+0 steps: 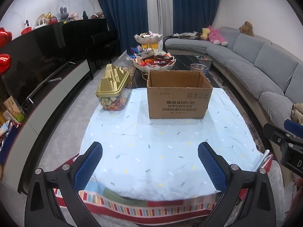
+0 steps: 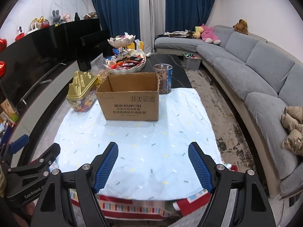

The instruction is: Organize snacks

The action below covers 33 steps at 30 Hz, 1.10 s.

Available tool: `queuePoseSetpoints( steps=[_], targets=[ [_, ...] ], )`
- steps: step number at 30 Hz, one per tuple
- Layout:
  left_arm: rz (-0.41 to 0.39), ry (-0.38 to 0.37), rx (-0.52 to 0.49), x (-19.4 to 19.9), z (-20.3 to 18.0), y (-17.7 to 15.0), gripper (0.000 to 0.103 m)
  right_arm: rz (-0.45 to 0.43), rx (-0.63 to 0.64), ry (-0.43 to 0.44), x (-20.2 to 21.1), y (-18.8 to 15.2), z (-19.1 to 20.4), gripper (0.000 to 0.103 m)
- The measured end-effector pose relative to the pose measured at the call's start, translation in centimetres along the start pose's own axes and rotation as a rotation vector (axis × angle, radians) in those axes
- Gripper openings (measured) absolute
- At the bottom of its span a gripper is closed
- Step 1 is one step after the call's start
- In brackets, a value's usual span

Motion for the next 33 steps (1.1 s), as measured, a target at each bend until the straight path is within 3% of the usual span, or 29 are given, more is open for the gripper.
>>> queuePoseSetpoints(
  steps=[7,33],
  targets=[
    [-0.014,0.045,0.002,1.5,0.3,-0.8,0.103,0.003,-0.033,-0.035,0.6,-0.9,-1.2,0.077],
    [-0.003,0.026,0.008,1.3,0.2,-1.4,0.103,-0.015,-0.032,-0.031,1.5,-1.1,-1.3,0.077]
  ],
)
Point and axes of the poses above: each gripper's, at about its wrist camera, not at the fingertips, and x roughly against the way its jaws point, z to its left, y to its top, the point moved 8 cm from there along -x, roughly the way its jaws point, and after that the axes turned 15 degrees about -x, right-handed, at the moved point
